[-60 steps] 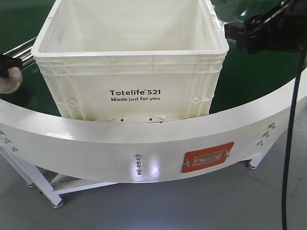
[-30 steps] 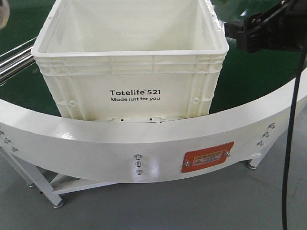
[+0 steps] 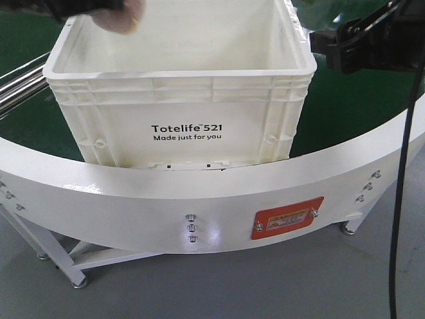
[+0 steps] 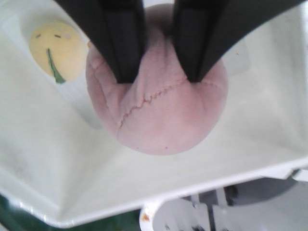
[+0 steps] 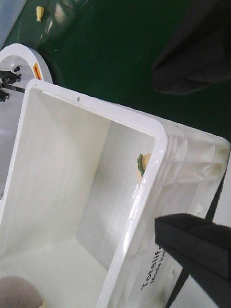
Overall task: Place moving items into box and shelve
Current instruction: 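Carry the peach over the tote and drop it inside with left gripper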
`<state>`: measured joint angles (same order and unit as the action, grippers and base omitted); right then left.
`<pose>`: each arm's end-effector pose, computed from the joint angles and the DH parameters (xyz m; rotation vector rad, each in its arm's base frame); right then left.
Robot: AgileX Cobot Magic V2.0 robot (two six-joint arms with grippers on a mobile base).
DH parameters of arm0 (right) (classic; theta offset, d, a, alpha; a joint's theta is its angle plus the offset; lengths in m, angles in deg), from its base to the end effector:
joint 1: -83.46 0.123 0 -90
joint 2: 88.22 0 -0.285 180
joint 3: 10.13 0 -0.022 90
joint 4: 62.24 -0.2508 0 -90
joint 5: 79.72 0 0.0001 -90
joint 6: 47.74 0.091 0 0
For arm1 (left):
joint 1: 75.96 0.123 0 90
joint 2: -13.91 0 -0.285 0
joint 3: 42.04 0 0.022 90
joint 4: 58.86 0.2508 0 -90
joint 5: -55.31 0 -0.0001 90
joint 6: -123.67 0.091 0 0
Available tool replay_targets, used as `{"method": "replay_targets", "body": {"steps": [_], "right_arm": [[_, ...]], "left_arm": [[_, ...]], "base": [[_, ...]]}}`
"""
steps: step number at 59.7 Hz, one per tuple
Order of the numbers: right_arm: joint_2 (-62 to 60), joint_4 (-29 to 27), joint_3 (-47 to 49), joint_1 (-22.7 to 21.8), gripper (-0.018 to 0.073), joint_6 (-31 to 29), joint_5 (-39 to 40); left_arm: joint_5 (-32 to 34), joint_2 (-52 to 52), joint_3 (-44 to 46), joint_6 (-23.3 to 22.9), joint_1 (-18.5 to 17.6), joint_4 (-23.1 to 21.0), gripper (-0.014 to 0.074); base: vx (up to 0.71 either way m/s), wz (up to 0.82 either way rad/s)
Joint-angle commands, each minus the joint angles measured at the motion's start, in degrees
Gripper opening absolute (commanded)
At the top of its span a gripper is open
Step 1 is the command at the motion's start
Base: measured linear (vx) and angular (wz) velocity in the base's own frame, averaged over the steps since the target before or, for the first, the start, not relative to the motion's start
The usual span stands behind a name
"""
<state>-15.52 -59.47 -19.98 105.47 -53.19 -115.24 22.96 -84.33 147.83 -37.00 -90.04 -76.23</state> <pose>0.2247 0.0881 0.4066 -0.5120 1.9977 0.1254 0.3544 -0.1039 0.3898 0.4341 2.0444 -0.2686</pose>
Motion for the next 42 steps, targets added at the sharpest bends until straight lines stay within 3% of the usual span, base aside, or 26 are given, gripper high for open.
{"method": "replay_targets", "body": {"steps": [1, 9, 15, 24, 32, 42], "right_arm": [[0.1, 0.3, 1.7, -0.2, 0.0556, 0.4, 3.6], [2.9, 1.9, 3.2, -1.4, 0.0556, 5.4, 3.0], [6.7, 2.0, 7.5, -4.2, 0.0556, 8.3, -0.1], [13.9, 2.7, 17.4, -5.5, 0.0556, 7.9, -7.9], [21.0, 3.1, 26.5, -5.5, 0.0556, 8.4, -15.6], [29.4, 3.5, 37.6, -5.5, 0.0556, 9.0, -21.9]], "left_arm": [[4.1, 1.8, 1.6, 0.4, -0.8, -0.8, 0.0418], [-0.9, 1.8, 4.3, 0.2, -0.9, 2.2, 0.0642], [-5.6, 1.8, 8.0, -3.9, -0.8, 5.8, 0.0709], [-13.9, -0.4, 15.3, -14.9, -0.8, 17.4, 0.0691], [-22.1, -4.6, 22.5, -21.3, -0.5, 25.1, 0.0654], [-28.6, -9.5, 28.8, -24.6, 2.4, 26.1, 0.0616]], "base": [[0.0, 0.0], [0.0, 0.0], [0.0, 0.0], [0.0, 0.0], [0.0, 0.0], [0.0, 0.0]]}}
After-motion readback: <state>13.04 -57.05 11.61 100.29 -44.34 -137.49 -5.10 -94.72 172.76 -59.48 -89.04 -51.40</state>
